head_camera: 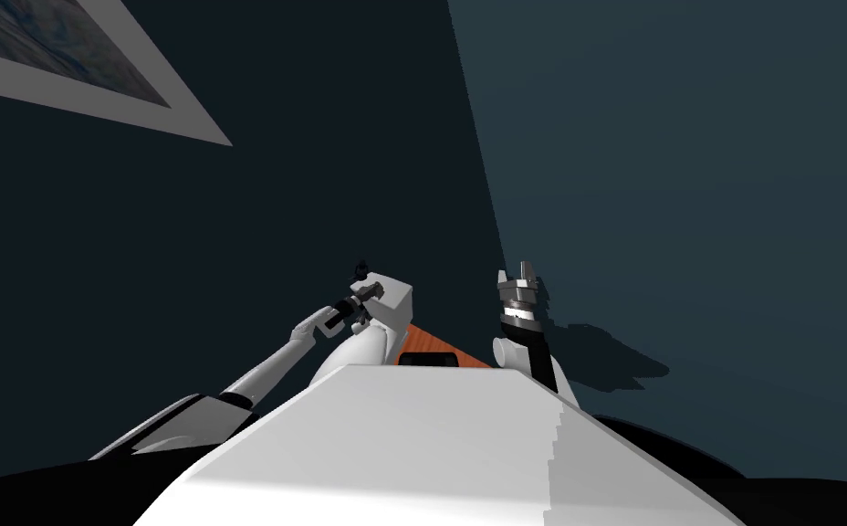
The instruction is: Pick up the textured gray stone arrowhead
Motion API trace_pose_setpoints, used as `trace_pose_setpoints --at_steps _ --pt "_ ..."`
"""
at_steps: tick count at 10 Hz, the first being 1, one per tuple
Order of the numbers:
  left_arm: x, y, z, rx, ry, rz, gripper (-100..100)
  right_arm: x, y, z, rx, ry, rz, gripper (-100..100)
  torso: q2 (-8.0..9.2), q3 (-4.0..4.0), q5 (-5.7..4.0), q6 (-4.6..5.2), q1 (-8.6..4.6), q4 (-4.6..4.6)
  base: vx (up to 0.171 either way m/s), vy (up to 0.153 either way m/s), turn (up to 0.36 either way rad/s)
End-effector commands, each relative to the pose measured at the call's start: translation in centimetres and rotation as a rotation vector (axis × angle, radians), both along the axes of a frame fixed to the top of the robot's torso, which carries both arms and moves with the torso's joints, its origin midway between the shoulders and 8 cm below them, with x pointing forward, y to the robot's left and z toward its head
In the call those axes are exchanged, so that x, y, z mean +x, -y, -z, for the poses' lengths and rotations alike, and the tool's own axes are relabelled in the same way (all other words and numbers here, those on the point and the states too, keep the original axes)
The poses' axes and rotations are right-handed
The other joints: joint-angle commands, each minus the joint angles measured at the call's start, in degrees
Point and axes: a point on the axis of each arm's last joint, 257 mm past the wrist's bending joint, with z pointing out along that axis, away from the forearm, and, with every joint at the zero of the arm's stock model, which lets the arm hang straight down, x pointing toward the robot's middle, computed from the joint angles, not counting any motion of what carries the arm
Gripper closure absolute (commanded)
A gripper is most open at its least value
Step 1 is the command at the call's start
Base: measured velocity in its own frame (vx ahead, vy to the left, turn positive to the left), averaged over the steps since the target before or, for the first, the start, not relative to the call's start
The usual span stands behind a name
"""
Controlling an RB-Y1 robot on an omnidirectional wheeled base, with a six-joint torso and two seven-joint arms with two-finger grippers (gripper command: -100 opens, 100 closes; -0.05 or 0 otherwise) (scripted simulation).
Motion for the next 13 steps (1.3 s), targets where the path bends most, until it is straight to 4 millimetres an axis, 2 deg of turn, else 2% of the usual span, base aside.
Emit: trace_pose_setpoints --at_steps 1,2,4,5,7,8,9,10,12,13 --pt "-1.1 -0.9 0.5 0.015 -0.014 -0.037 100 0.0 0.0 0.0 0.0 0.0 0.0 0 0.0 0.0 0.0 0.0 0.0 0.0 0.033 0.035 -0.06" --pt "-1.8 -0.6 0.9 0.013 -0.023 -0.039 100 0.0 0.0 0.0 0.0 0.0 0.0 0 -0.05 -0.03 0.0 -0.03 0.11 -0.01 0.048 0.058 -0.052" --pt "-1.9 1.6 -0.7 -0.005 0.007 0.0 100 0.0 0.0 0.0 0.0 0.0 0.0 0 -0.06 -0.09 0.07 -0.12 0.22 -0.12 0.016 0.022 0.013" --pt "-2.9 0.0 0.1 0.016 -0.017 -0.051 100 0.0 0.0 0.0 0.0 0.0 0.0 0 0.0 -0.04 0.04 -0.08 0.11 -0.09 0.025 0.047 -0.075" --pt "-4.0 1.5 -0.3 0.0 -0.013 -0.029 100 0.0 0.0 0.0 0.0 0.0 0.0 0 -0.05 -0.08 0.07 -0.14 0.31 -0.11 0.028 0.043 -0.014" --pt "-3.8 2.6 -1.4 -0.009 0.008 -0.01 100 0.0 0.0 0.0 0.0 0.0 0.0 0 -0.03 -0.06 0.05 -0.13 0.22 -0.1 0.013 0.008 0.02" --pt "-3.8 2.6 -1.4 -0.009 0.008 -0.01 100 0.0 0.0 0.0 0.0 0.0 0.0 0 -0.02 -0.04 0.02 -0.05 0.08 -0.07 0.005 -0.005 -0.012" --pt "-4.8 1.4 -0.9 0.009 -0.011 -0.052 100 0.0 0.0 0.0 0.0 0.0 0.0 0 0.02 -0.02 0.0 -0.06 0.01 -0.06 0.035 0.039 -0.071" --pt "-5.8 2.8 -1.5 -0.007 -0.008 -0.034 100 0.0 0.0 0.0 0.0 0.0 0.0 0 -0.06 -0.07 0.04 -0.13 0.29 -0.09 0.035 0.049 -0.01" --pt "-5.7 3.5 -2.2 -0.013 0.006 -0.022 100 0.0 0.0 0.0 0.0 0.0 0.0 0 -0.02 -0.04 0.03 -0.11 0.21 -0.07 0.007 0.01 0.012"
